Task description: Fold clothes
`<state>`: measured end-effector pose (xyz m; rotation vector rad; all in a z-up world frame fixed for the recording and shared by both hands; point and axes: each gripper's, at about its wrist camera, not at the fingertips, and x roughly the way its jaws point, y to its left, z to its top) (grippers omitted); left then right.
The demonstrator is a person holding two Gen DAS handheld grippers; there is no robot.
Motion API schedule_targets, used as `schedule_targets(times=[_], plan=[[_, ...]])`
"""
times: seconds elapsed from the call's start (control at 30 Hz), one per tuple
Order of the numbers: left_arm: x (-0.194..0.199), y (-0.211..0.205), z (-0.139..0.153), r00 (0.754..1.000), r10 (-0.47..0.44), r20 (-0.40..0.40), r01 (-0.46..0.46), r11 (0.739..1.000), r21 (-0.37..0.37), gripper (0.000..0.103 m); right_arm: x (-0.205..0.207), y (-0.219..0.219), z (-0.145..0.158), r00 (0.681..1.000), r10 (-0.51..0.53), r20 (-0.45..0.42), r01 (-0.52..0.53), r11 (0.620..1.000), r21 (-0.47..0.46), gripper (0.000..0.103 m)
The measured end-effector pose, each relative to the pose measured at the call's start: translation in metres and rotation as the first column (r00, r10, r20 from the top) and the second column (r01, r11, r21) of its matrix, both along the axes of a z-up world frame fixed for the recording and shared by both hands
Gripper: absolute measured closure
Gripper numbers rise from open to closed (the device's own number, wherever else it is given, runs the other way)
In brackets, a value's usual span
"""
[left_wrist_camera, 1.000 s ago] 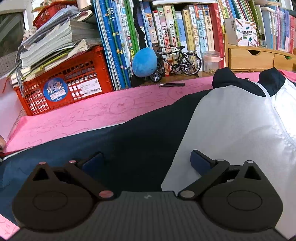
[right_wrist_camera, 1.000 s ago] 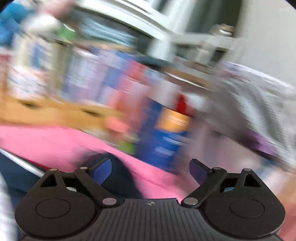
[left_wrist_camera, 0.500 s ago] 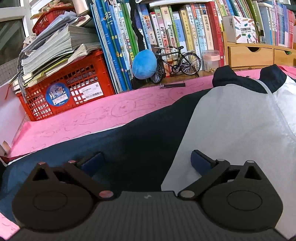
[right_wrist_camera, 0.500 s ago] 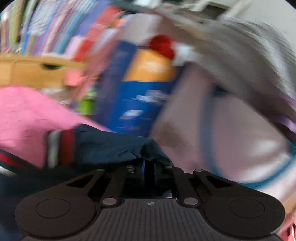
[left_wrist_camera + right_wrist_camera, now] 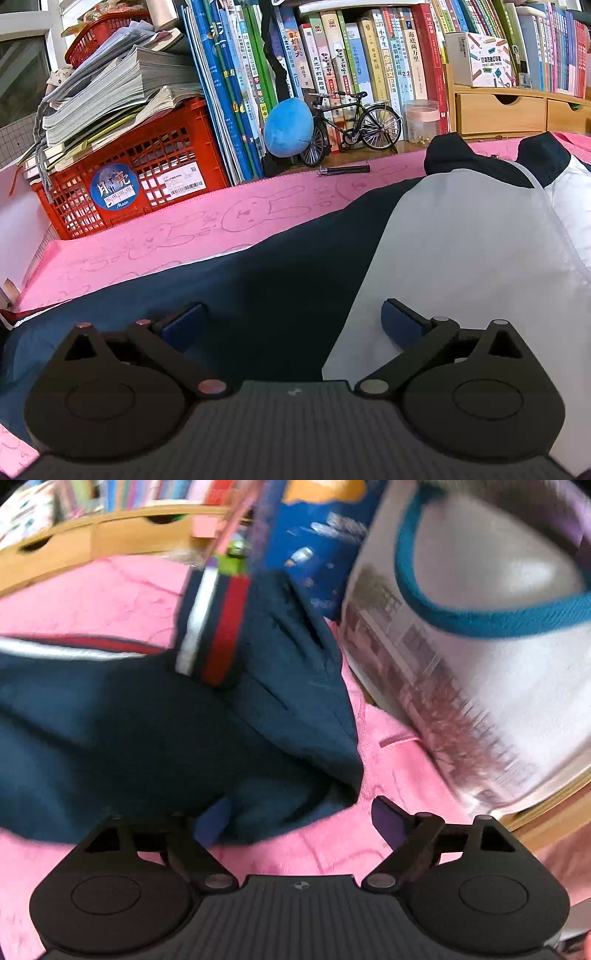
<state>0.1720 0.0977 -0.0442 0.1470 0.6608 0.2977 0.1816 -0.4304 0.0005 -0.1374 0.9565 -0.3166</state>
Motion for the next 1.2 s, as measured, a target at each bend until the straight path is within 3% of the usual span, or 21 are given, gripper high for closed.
schedule_targets(times=[0.07, 0.17, 0.3, 0.37, 0.43, 0.47, 0.5, 0.53, 0.6, 0.67, 0.73, 0.8, 0.83, 0.9, 1.0, 1.1, 1.13, 1.17, 1.2], plan=[[0.0, -0.001, 0.0, 1.0, 0.0, 0.0, 0.0, 1.0, 0.003, 0.0, -0.014, 0.013, 0.016, 0.996, 0.077, 0.04, -0.078, 0.996, 0.036, 0.014], [0.0, -0.002, 0.0, 1.0, 0.001, 0.001, -0.001, 1.0, 0.012, 0.0, 0.007, 0.025, 0.023, 0.985, 0.112, 0.129, -0.105, 0.993, -0.058, 0.0], [0.0, -0.004, 0.0, 1.0, 0.002, 0.001, -0.002, 1.0, 0.026, 0.0, 0.036, 0.04, 0.032, 0.957, 0.167, 0.237, -0.124, 0.975, -0.186, 0.0], [0.001, -0.004, 0.0, 1.0, 0.002, 0.001, -0.002, 1.0, 0.029, 0.0, 0.072, 0.033, 0.006, 0.979, 0.117, 0.166, -0.069, 0.96, -0.273, 0.0], [0.0, -0.004, 0.0, 1.0, 0.002, 0.001, -0.002, 1.0, 0.029, 0.0, 0.101, 0.022, -0.015, 0.991, 0.087, 0.101, -0.051, 0.946, -0.32, 0.014], [0.0, -0.004, 0.0, 1.0, 0.002, 0.002, -0.002, 1.0, 0.029, 0.0, 0.105, 0.015, -0.018, 0.992, 0.095, 0.084, -0.064, 0.948, -0.312, 0.056], [0.0, -0.005, 0.0, 1.0, 0.002, 0.002, -0.002, 0.999, 0.032, 0.0, 0.106, 0.013, -0.013, 0.991, 0.073, 0.109, -0.03, 0.934, -0.356, 0.073], [0.0, -0.005, 0.0, 1.0, 0.002, 0.002, -0.002, 0.999, 0.034, 0.0, 0.096, 0.015, -0.003, 0.973, 0.077, 0.217, 0.026, 0.899, -0.437, 0.074], [0.0, -0.006, 0.0, 1.0, 0.002, 0.002, -0.002, 0.999, 0.04, 0.0, 0.075, 0.02, 0.017, 0.901, 0.115, 0.418, 0.158, 0.81, -0.564, 0.072], [0.0, -0.006, 0.0, 1.0, 0.001, 0.002, -0.002, 0.999, 0.041, 0.0, 0.052, 0.01, 0.033, 0.822, 0.188, 0.538, 0.173, 0.818, -0.549, 0.061], [0.0, -0.006, 0.0, 1.0, 0.001, 0.002, -0.001, 0.999, 0.039, 0.0, 0.061, -0.006, 0.03, 0.917, 0.145, 0.372, 0.077, 0.85, -0.521, 0.044], [0.0, -0.006, 0.0, 1.0, 0.001, 0.003, -0.001, 0.999, 0.038, 0.0, 0.064, -0.011, 0.018, 0.966, 0.091, 0.24, 0.052, 0.846, -0.531, 0.037], [0.0, -0.006, 0.0, 1.0, 0.002, 0.003, -0.002, 0.999, 0.038, 0.0, 0.056, -0.006, 0.02, 0.962, 0.088, 0.26, 0.063, 0.852, -0.52, 0.034], [0.0, -0.006, 0.0, 1.0, 0.002, 0.003, -0.002, 0.999, 0.04, 0.0, 0.039, 0.003, 0.024, 0.95, 0.081, 0.301, 0.084, 0.863, -0.498, 0.0], [0.0, -0.006, 0.0, 1.0, 0.001, 0.003, -0.002, 0.999, 0.044, 0.0, 0.017, 0.037, 0.046, 0.915, 0.168, 0.366, 0.006, 0.903, -0.429, 0.0], [0.0, -0.006, 0.0, 1.0, 0.001, 0.003, -0.001, 0.999, 0.045, 0.0, 0.004, 0.088, 0.068, 0.854, 0.324, 0.406, -0.172, 0.914, -0.369, 0.001], [0.0, -0.006, 0.0, 1.0, 0.001, 0.003, -0.001, 0.999, 0.045, 0.0, 0.002, 0.106, 0.073, 0.829, 0.385, 0.406, -0.276, 0.913, -0.301, 0.004], [0.0, -0.007, 0.0, 1.0, 0.002, 0.003, -0.002, 0.999, 0.045, 0.0, 0.005, 0.126, 0.073, 0.809, 0.436, 0.394, -0.377, 0.9, -0.22, 0.014], [0.001, -0.006, 0.0, 1.0, 0.002, 0.003, -0.002, 0.999, 0.043, 0.0, 0.007, 0.146, 0.072, 0.785, 0.484, 0.386, -0.47, 0.872, -0.137, 0.032]])
